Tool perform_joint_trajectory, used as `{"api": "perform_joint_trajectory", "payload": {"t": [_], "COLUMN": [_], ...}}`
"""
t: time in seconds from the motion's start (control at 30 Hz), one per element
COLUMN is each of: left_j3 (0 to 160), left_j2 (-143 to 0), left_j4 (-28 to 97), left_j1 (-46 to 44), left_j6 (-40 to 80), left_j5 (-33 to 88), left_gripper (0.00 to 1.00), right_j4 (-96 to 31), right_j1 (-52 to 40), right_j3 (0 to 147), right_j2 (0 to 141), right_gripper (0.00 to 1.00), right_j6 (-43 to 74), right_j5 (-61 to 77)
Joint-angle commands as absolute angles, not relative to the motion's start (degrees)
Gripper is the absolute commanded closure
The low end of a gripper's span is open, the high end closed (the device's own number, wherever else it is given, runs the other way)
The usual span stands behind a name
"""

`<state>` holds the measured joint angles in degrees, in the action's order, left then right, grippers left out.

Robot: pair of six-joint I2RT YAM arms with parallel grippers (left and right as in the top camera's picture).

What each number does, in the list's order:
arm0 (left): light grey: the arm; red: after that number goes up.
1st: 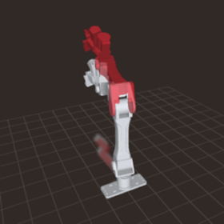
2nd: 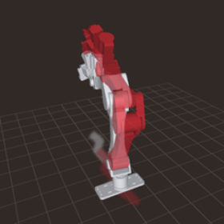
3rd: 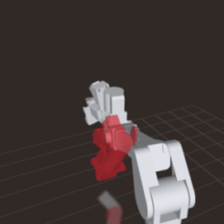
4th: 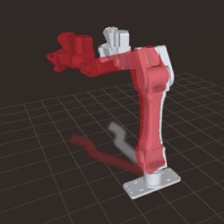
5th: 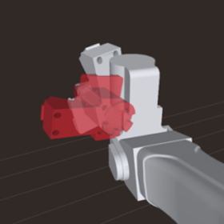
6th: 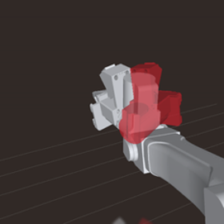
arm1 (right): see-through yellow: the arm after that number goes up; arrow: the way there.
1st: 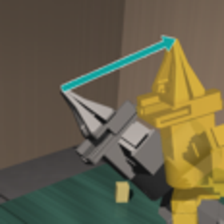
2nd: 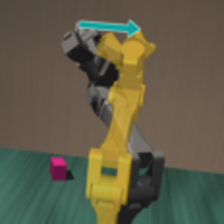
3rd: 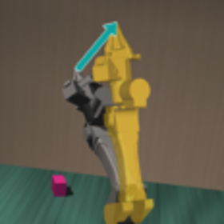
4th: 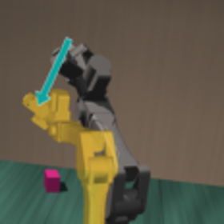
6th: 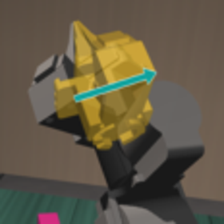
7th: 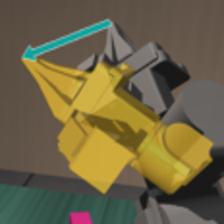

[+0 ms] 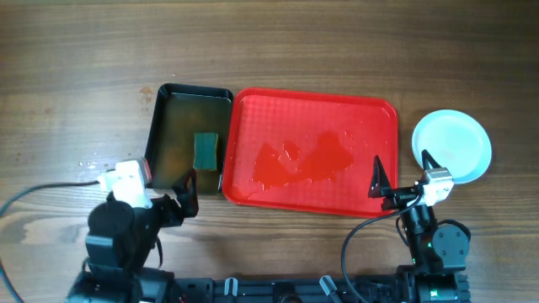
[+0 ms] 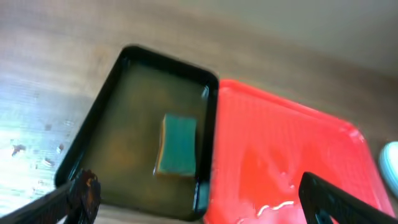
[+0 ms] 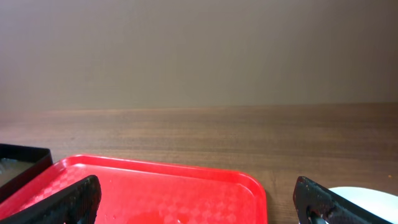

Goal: Clean dirty plates on tray and stack at the side

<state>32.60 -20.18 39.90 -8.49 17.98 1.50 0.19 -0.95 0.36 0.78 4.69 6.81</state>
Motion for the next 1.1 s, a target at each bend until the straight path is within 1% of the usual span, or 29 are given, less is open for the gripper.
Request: {"api": "perform_joint_trajectory", "payload": {"t": [0.0,0.2,0.3,0.37,0.43,0.47,0.5,0.57,0.6,1.07], "left_j3": [19.92,6.42,2.85,0.32,0.32,0.32,0.32,0.32,0.32,0.32], "left_j2": [-10.83,-0.03,-0.19,-0.19,-0.19,-0.19,-0.19,-0.19,-0.19,-0.34], "left_j4": [29.10,12.97,3.64,-5.76,-8.71,-7.73,-3.95,3.27,4.40,4.36], "left_j1": [-6.66,-5.87,-5.87,-5.87,-5.87,-5.87,-5.87,-5.89,-5.87,-5.87], "left_j6": [18.09,18.48,18.37,14.22,8.73,7.35,7.29,8.69,9.43,9.43], "left_j5": [0.80,0.47,0.30,0.36,1.02,0.99,0.99,1.08,1.26,1.85], "left_gripper": [0.00,0.00,0.00,0.00,0.00,0.00,0.00,0.00,0.00,0.00], "right_j4": [0.38,0.38,0.38,0.36,0.38,0.38,0.38,0.38,0.38,0.38], "right_j1": [-1.17,-1.17,-1.17,-1.17,-1.17,-1.17,-1.17,-1.17,-1.17,-1.17], "right_j3": [0.30,0.30,0.30,0.30,0.30,0.30,0.30,0.30,0.30,0.30], "right_j2": [0.27,0.27,0.27,0.27,0.27,0.27,0.27,0.27,0.27,0.27], "right_gripper": [0.00,0.00,0.00,0.00,0.00,0.00,0.01,0.00,0.00,0.00], "right_j6": [5.32,5.34,5.34,5.34,5.34,5.34,5.34,5.34,5.34,5.34], "right_j5": [6.79,6.79,6.79,6.79,6.79,6.79,6.79,6.79,6.79,6.79]}}
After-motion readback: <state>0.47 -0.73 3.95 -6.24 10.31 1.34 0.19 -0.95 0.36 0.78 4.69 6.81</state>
